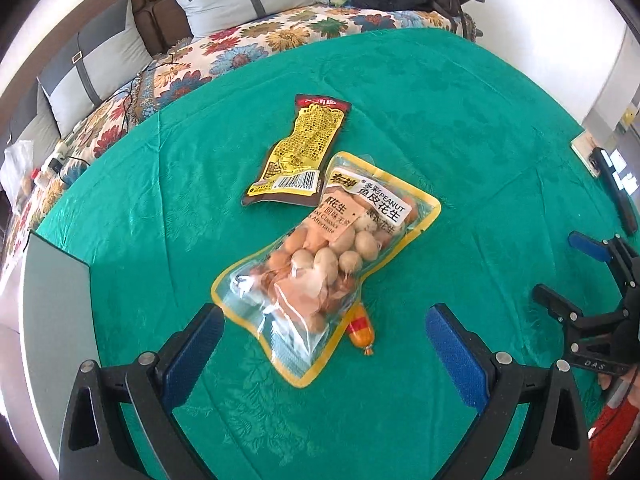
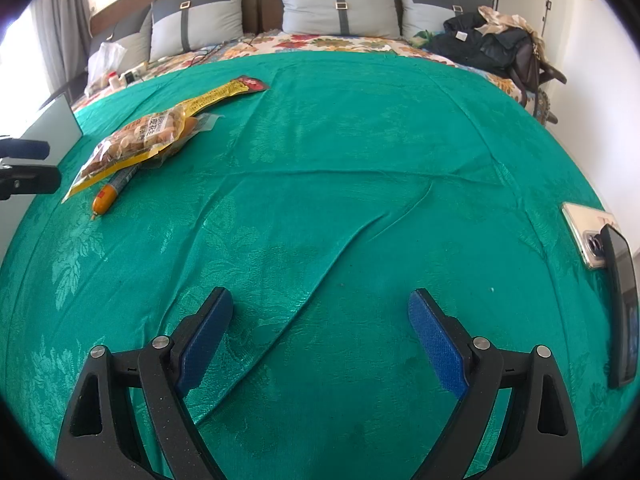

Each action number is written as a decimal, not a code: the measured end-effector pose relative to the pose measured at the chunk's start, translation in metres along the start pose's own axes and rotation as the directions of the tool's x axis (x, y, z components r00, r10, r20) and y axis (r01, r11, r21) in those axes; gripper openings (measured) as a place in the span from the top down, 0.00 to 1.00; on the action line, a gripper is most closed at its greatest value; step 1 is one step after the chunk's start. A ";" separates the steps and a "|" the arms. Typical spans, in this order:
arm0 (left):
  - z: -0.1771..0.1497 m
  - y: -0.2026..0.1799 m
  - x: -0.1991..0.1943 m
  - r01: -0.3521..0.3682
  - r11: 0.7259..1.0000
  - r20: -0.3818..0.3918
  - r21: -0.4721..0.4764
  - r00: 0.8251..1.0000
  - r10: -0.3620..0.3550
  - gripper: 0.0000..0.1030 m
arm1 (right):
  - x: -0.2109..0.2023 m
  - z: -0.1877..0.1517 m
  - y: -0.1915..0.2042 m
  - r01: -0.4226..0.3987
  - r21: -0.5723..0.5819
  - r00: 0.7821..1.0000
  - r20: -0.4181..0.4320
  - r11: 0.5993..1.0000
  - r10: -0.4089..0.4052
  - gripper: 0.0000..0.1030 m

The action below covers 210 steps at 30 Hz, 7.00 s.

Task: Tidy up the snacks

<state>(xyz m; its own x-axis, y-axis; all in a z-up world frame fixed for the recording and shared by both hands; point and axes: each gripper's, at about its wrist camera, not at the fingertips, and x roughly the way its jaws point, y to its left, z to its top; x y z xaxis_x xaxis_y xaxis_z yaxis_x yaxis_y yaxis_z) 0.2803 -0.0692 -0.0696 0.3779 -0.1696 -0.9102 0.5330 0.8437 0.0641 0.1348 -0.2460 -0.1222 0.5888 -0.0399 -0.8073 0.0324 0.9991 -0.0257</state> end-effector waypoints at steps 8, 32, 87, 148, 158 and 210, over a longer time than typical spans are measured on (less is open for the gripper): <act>0.029 0.027 0.050 0.049 0.980 -0.030 -0.195 0.998 -0.056 0.24 | 0.000 0.000 0.000 0.000 0.000 1.000 0.000 1.000 0.000 0.10; -0.177 0.075 -0.007 -0.180 0.842 -0.004 -0.509 0.978 0.207 0.08 | 0.002 -0.001 0.003 -0.003 -0.004 1.000 -0.002 1.000 0.003 0.09; -0.192 0.080 -0.008 -0.170 0.835 0.111 -0.523 0.958 0.264 0.00 | 0.067 0.095 0.178 -0.095 -0.034 0.977 -0.197 0.995 0.086 0.35; -0.192 0.080 -0.008 -0.169 0.836 0.112 -0.523 0.958 0.263 0.00 | -0.015 -0.037 0.089 -0.173 -0.235 0.984 0.005 0.957 0.179 0.22; -0.193 0.081 -0.008 -0.168 0.836 0.112 -0.523 0.958 0.263 0.00 | -0.015 -0.037 0.089 -0.173 -0.235 0.984 0.004 0.956 0.179 0.22; -0.193 0.081 -0.008 -0.167 0.836 0.113 -0.523 0.958 0.262 0.00 | -0.015 -0.036 0.089 -0.174 -0.236 0.984 0.001 0.956 0.180 0.20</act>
<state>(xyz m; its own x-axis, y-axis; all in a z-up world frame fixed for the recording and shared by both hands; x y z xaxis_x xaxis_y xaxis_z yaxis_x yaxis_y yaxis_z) 0.1745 0.0987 -0.1361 0.5877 0.0012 -0.8091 -0.0132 0.9999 -0.0082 0.0999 -0.1560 -0.1340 0.5863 0.1404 -0.7979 -0.2623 0.9647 -0.0230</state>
